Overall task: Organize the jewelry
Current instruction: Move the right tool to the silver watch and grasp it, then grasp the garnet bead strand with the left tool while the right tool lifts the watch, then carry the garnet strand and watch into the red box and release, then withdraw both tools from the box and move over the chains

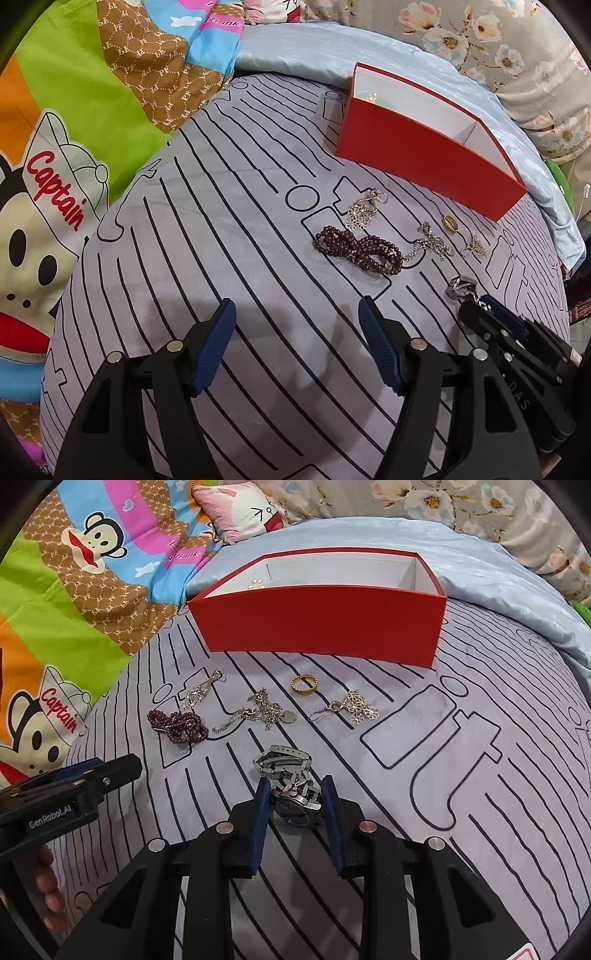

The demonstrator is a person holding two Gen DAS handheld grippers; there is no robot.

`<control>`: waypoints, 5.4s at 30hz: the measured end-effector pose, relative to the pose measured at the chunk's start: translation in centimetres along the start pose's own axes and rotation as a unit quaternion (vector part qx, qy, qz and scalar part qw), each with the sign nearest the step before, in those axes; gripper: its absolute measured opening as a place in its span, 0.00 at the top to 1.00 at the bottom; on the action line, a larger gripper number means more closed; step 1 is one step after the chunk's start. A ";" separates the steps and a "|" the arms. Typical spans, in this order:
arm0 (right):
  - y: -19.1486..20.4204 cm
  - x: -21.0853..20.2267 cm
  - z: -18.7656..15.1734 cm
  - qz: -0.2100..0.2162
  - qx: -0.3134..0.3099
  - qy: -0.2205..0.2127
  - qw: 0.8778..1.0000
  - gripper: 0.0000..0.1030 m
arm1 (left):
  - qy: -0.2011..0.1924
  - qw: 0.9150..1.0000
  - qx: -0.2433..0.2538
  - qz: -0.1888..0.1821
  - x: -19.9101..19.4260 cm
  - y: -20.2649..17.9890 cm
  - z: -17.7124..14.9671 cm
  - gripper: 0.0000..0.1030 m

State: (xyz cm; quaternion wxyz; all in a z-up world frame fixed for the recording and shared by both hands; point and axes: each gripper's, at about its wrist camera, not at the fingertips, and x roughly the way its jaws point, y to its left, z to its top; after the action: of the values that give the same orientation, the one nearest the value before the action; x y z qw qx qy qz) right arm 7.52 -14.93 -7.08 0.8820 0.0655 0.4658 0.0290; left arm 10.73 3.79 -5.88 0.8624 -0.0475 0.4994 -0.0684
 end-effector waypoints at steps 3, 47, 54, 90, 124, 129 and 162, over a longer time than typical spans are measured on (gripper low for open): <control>-0.2 -0.5 -0.4 0.003 0.005 0.002 1.000 0.75 | 0.001 1.000 0.000 -0.004 0.1 -0.1 0.1 0.36; -1.6 -2.1 -1.3 0.021 0.028 0.004 0.999 0.75 | -0.006 1.000 0.022 -0.005 2.5 -2.2 2.2 0.75; -0.9 -3.7 -0.7 0.028 0.024 -0.015 0.999 0.78 | -0.001 0.999 0.015 -0.031 1.8 -1.6 2.1 0.92; -0.7 -11.3 11.9 0.028 -0.031 -0.132 0.990 0.92 | -0.101 0.985 0.076 -0.115 -5.8 -6.7 10.2 0.93; -4.7 1.5 19.4 -0.014 -0.022 -0.076 0.997 0.95 | -0.073 0.989 0.099 -0.076 6.3 -11.0 17.3 0.52; -5.2 -0.6 17.1 -0.020 -0.017 -0.087 0.996 0.86 | -0.094 0.989 0.097 -0.064 4.3 -10.1 16.3 0.52; -3.9 -3.7 -0.1 -0.005 0.035 -0.018 0.999 0.72 | -0.033 0.997 0.064 -0.033 3.0 -2.5 2.8 0.46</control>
State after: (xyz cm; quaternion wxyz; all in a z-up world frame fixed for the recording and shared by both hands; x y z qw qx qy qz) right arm 5.31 -19.16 -4.65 0.8875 0.0945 0.4509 0.0073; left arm 14.49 0.86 -6.71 0.8771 -0.0111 0.4631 -0.1270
